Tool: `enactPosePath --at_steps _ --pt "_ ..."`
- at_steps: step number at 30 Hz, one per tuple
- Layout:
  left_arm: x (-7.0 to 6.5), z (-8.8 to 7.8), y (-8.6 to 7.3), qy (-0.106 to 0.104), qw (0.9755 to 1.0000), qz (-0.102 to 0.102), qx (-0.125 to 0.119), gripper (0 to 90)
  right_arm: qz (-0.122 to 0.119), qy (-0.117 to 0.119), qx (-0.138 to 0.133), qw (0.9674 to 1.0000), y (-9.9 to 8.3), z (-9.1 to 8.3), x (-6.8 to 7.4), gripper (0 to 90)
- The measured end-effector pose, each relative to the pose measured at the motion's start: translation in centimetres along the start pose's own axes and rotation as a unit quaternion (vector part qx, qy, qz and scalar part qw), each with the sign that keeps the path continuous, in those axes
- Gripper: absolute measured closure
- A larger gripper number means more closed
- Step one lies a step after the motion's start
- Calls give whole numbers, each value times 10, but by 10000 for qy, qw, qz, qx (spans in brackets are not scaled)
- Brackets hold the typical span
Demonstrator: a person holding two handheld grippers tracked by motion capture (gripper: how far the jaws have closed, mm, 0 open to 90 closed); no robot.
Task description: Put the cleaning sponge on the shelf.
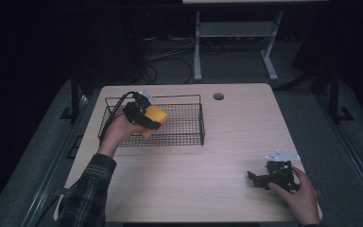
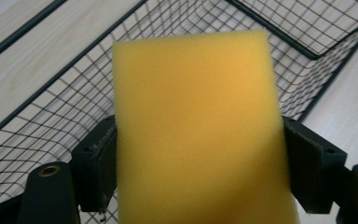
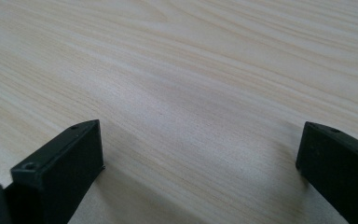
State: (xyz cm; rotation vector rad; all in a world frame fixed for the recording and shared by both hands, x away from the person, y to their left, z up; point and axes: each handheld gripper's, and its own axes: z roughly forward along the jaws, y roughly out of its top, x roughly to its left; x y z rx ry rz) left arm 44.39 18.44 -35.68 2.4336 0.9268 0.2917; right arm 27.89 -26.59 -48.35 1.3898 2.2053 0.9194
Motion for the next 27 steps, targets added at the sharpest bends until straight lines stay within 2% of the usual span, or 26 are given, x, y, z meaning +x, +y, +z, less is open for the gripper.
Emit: enactPosePath --at_steps 17,27 --pt "32 -3 -8 327 9987 -378 -90 224 0 1 -1 10000 0 0 0 0" --pt "46 -7 -16 470 9973 -553 -106 224 -2 1 0 10000 0 0 0 0"
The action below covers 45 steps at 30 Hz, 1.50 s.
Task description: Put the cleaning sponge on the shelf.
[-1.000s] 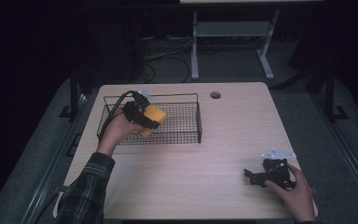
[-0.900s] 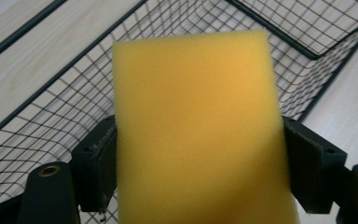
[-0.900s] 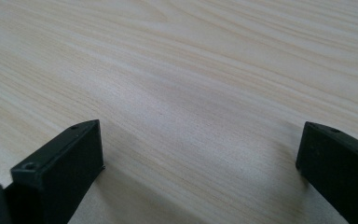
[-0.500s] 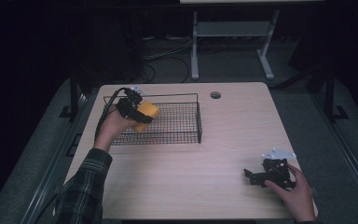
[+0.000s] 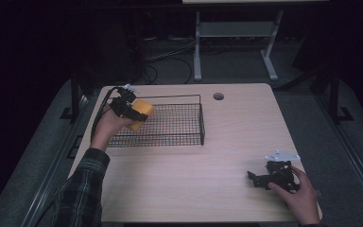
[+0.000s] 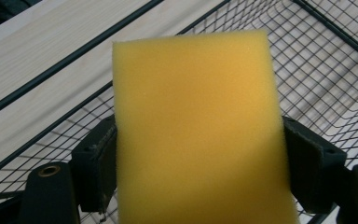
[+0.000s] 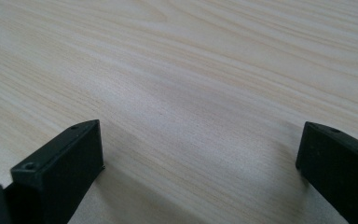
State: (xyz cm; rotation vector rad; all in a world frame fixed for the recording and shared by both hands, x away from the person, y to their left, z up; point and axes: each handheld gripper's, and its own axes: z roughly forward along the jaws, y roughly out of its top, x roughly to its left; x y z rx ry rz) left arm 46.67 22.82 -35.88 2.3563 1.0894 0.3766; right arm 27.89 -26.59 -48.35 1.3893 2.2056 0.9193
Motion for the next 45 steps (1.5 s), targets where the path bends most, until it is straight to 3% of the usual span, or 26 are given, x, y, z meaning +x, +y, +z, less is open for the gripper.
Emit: enactPosePath --at_steps 26,45 --pt "35 5 -31 223 9986 -427 200 224 1 -1 -1 10000 0 0 0 0" --pt "41 24 -52 232 9968 -584 491 220 10 -7 0 10000 0 0 0 0"
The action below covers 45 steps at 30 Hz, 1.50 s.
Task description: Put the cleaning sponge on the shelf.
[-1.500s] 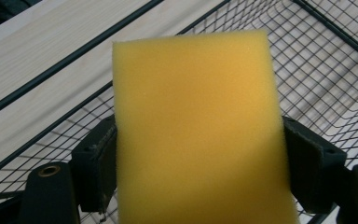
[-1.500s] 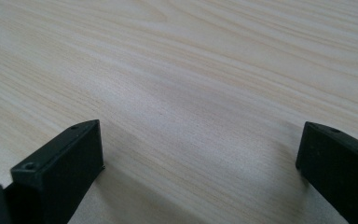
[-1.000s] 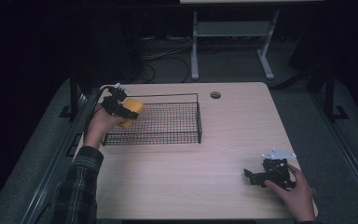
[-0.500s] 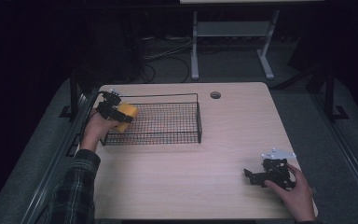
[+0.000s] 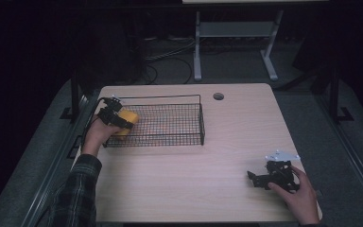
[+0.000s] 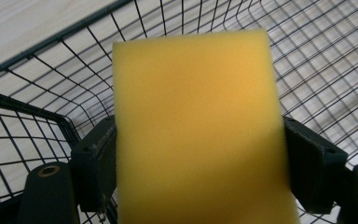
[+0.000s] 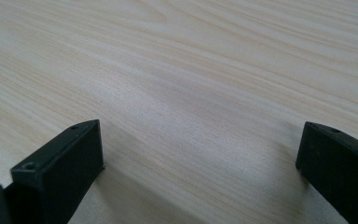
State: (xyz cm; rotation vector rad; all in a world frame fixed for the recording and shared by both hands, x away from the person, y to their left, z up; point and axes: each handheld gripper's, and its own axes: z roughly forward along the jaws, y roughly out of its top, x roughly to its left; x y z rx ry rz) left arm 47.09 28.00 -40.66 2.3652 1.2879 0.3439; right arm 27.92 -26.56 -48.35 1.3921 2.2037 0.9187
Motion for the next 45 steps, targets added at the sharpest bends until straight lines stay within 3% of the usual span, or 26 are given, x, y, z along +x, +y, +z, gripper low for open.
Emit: enactPosePath --at_steps 7,13,21,34,45 --pt "0 6 -3 -41 9998 2 189 195 0 0 0 10000 0 0 0 0" --pt "1 5 -3 -10 9998 -16 180 138 1 0 0 10000 0 0 0 0" --pt "1 2 -4 -7 9999 -33 134 138 -2 -1 1 10000 0 0 0 0" --pt "-7 -17 1 -8 10000 28 -32 140 -2 -1 -1 10000 0 0 0 0" --pt "-20 -41 -6 -85 9996 167 -204 140 -8 -2 1 10000 0 0 0 0"
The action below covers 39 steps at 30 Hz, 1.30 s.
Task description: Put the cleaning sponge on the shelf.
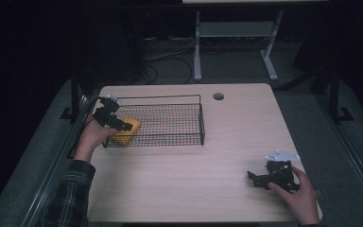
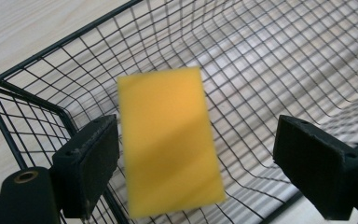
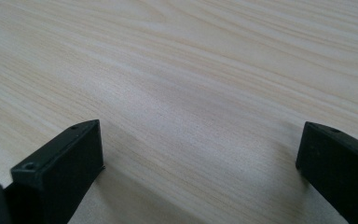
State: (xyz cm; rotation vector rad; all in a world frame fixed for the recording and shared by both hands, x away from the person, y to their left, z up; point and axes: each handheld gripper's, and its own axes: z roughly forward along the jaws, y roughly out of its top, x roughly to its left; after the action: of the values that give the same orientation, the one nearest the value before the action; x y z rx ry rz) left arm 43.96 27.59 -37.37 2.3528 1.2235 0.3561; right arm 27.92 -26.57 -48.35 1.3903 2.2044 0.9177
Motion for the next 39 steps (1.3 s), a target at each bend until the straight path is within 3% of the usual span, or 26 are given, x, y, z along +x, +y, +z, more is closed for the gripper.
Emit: enactPosePath --at_steps 9,22,39 --pt "-15 -18 -11 -27 9999 64 -114 143 4 1 1 10000 0 0 0 0" --pt "-34 -37 -42 95 9996 55 -272 145 2 1 0 10000 0 0 0 0" --pt "-60 -36 -80 74 9991 114 -393 145 3 0 0 10000 0 0 0 0"
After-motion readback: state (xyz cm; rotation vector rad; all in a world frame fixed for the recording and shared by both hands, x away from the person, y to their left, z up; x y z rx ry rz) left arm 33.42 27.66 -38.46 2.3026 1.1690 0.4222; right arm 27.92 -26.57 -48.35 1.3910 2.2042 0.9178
